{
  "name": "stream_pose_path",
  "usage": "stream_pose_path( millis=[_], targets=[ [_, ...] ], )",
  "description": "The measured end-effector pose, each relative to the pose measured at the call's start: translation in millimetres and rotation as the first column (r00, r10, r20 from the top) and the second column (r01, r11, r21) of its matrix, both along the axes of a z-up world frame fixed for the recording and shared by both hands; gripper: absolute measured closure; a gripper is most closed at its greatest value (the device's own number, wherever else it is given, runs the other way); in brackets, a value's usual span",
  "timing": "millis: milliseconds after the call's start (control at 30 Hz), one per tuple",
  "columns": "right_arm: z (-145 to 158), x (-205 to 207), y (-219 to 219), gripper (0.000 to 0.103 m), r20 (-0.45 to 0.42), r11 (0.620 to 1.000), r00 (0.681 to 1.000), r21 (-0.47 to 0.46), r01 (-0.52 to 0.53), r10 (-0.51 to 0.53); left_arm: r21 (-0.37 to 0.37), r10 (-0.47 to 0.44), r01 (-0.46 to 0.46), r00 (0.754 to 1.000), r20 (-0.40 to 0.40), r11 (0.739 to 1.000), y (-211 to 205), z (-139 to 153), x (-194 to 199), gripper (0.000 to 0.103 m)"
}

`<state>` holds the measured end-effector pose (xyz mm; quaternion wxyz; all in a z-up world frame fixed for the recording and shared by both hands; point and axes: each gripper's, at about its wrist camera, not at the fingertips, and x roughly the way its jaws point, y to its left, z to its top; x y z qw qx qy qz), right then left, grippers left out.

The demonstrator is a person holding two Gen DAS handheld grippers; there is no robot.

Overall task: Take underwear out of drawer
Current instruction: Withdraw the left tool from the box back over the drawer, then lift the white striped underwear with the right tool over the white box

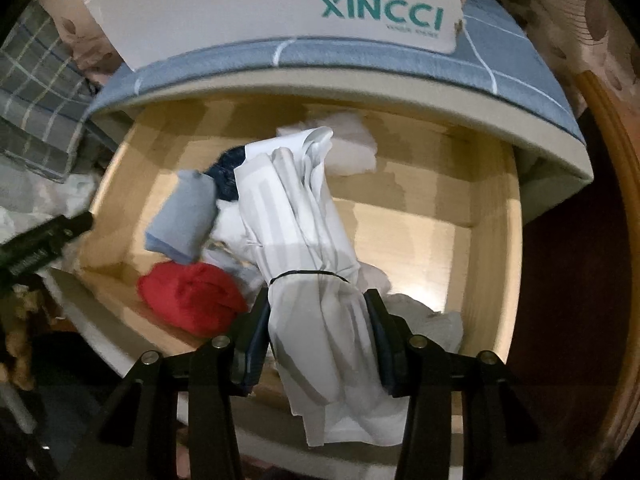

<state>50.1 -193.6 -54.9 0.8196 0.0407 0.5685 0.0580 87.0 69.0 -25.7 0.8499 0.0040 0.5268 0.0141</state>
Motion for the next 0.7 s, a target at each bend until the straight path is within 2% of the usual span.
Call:
stream_pose_path(
  millis=[267, 400, 533, 700],
  targets=[
    [27.0, -1.2, 0.0, 0.061, -0.080, 0.999, 0.996, 0.013, -0.049, 0.050, -0.001, -0.039, 0.039, 0.999, -0.009, 0.999, -5.1, -1.5, 2.8, 0.040],
    [41.6, -14.6, -0.5, 0.062, -0.086, 0.998, 0.995, 0.034, -0.055, 0.058, -0.009, -0.040, 0.040, 0.999, -0.006, 0.999, -3.4, -1.4, 2.6, 0.040],
    [69.1, -27.9, -0.8, 0.062, -0.043, 0.997, 0.998, 0.065, -0.051, 0.054, -0.024, -0.032, 0.032, 0.999, -0.005, 0.999, 0.3, -1.1, 1.9, 0.040],
    [122.2, -34.1, -0.7, 0.062, 0.093, 0.997, 0.995, 0.061, -0.051, 0.045, -0.017, -0.032, 0.032, 0.999, -0.004, 0.999, -0.1, -1.5, 0.9, 0.040]
  ],
)
